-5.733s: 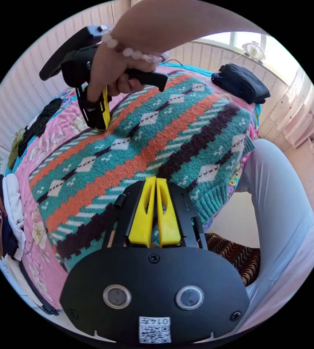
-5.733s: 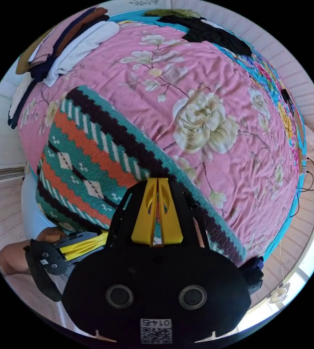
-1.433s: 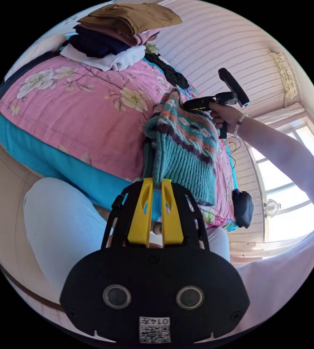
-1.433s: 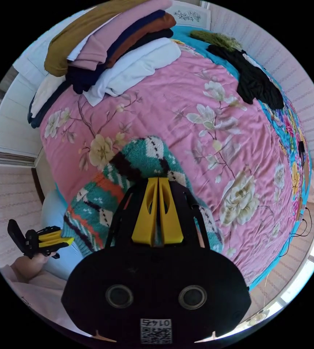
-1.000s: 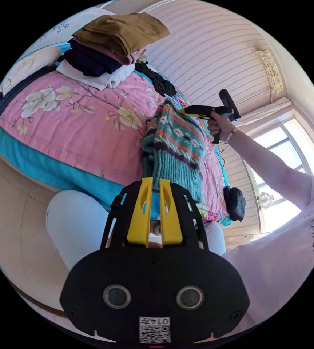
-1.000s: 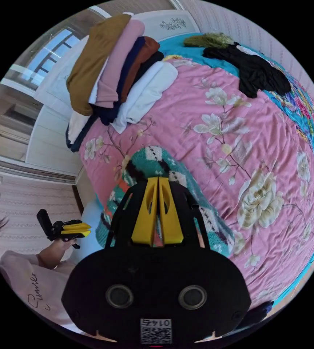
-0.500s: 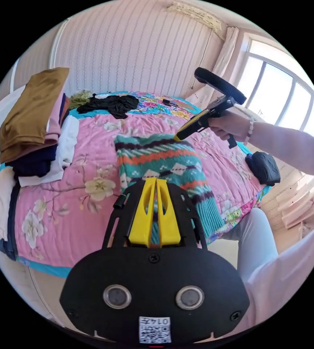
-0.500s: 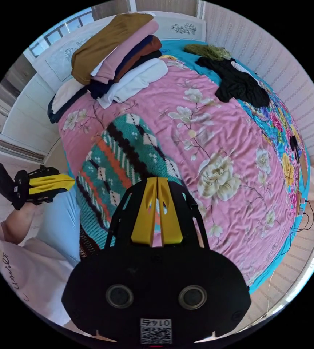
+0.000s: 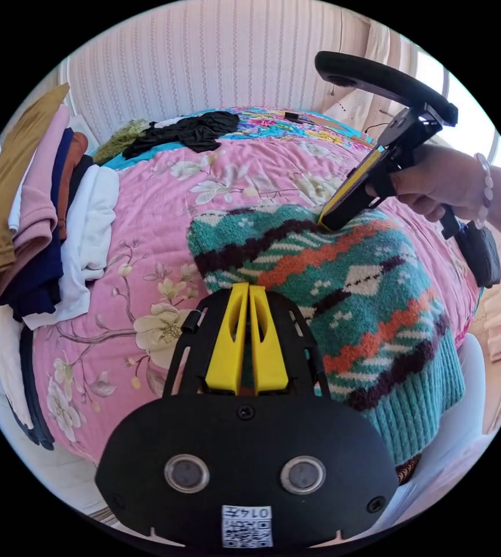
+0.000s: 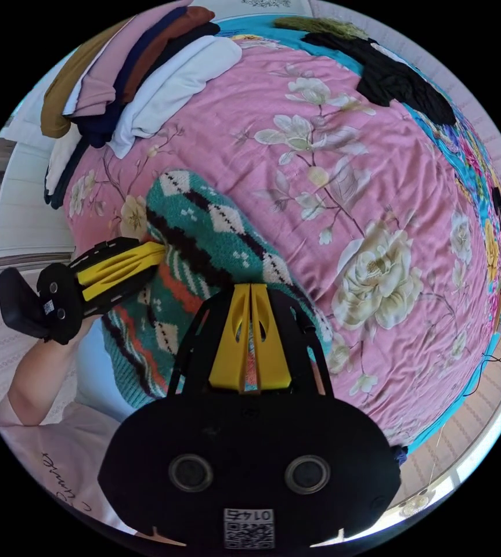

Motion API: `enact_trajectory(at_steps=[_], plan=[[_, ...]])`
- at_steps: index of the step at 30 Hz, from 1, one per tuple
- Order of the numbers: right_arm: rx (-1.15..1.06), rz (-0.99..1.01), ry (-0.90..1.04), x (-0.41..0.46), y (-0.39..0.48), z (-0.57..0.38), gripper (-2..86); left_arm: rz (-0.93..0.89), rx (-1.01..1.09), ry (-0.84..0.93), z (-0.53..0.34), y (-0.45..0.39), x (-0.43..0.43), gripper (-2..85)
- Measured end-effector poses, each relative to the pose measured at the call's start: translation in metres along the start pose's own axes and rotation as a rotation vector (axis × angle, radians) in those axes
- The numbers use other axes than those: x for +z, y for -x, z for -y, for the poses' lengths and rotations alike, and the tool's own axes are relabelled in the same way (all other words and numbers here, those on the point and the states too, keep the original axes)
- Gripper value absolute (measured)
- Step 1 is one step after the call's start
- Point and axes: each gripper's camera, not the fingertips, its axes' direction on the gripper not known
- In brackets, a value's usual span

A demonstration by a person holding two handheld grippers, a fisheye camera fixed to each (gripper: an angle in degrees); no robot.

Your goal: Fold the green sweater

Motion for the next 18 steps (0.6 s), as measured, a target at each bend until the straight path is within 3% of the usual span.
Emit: enact_trajectory(at_steps=[3, 6, 9, 12, 14, 18], plan=[[0.034, 0.011, -0.045, 0.001, -0.013, -0.016, -0.9, 0.031, 0.004, -0.055, -0.011, -0.004, -0.012, -0.9], [0.069, 0.035, -0.114, -0.005, -0.024, -0.041, -0.7, -0.061, -0.092, -0.102, -0.036, 0.019, -0.042, -0.7], [0.088, 0.12, -0.355, -0.026, -0.039, -0.098, -0.2, -0.155, -0.166, -0.159, -0.084, 0.049, -0.067, 0.2], [0.196, 0.312, -0.63, -0.039, -0.073, -0.185, 1.3, -0.077, -0.197, -0.207, -0.127, 0.065, -0.075, 5.7], [0.418, 0.49, -0.801, -0.02, -0.111, -0.256, 7.2, -0.089, -0.224, -0.209, -0.141, 0.07, -0.074, 9.8], [0.59, 0.61, -0.696, 0.037, -0.143, -0.302, 15.7, -0.233, -0.343, -0.204, -0.162, 0.086, -0.053, 13.4]])
